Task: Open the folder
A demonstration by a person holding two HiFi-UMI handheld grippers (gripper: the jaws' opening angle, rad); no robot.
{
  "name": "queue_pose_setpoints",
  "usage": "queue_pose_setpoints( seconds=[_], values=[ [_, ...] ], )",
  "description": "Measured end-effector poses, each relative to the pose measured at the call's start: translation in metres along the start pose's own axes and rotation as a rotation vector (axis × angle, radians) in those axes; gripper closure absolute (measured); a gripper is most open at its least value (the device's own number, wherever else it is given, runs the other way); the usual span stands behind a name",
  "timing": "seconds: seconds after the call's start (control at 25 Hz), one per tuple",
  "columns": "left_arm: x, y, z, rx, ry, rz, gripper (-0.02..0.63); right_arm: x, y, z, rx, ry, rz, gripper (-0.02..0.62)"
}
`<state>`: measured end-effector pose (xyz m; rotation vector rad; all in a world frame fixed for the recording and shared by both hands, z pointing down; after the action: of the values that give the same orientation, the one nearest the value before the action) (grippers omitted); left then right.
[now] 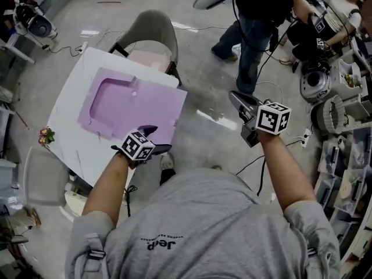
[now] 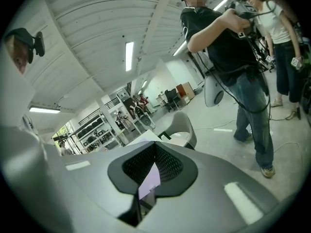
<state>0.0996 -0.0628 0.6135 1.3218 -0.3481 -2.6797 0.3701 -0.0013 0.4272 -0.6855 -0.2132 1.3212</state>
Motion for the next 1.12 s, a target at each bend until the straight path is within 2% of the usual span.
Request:
queue_pose_setpoints(
  seconds=[0.2, 0.36, 0.48, 0.68, 0.84, 1.0, 1.12],
  values=[
    [0.047, -0.011, -0.116, 0.046, -0.343, 0.025, 0.145, 0.032, 0.005, -0.024, 0.077, -0.060, 0.036, 0.592],
    [0.080, -0.026, -0.204, 0.046, -0.563, 0.043, 0.279, 0.068, 0.011, -0.049, 0.158, -0.132, 0.087, 0.592],
    [0.098, -0.040, -0.254, 0.033, -0.688, 0.059, 0.358, 0.095, 0.015, -0.065, 0.227, -0.177, 0.138, 0.592],
    [0.111, -0.069, -0.308, -0.062, -0.802, 0.044, 0.463, 0.138, 0.020, -0.078, 0.312, -0.219, 0.209, 0.592],
    [0.120, -0.082, -0.329, -0.086, -0.863, 0.000, 0.543, 0.158, 0.025, -0.079, 0.364, -0.227, 0.244, 0.592],
    [0.124, -0.086, -0.334, -0.061, -0.896, 0.002, 0.548, 0.165, 0.028, -0.077, 0.385, -0.228, 0.258, 0.592],
    [0.123, -0.085, -0.333, -0.071, -0.894, -0.031, 0.548, 0.167, 0.027, -0.077, 0.379, -0.230, 0.261, 0.594]
  ],
)
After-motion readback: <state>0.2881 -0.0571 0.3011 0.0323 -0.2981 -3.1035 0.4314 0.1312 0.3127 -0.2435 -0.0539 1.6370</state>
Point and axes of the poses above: the fingertips, and each gripper's own axes: x backward along the fingers, y to its left, z out of its underside, the point moved 1 cm from there along x, backward along the fingers, and after that the axes turned 6 degrees about -z, right-handed, at the moved point
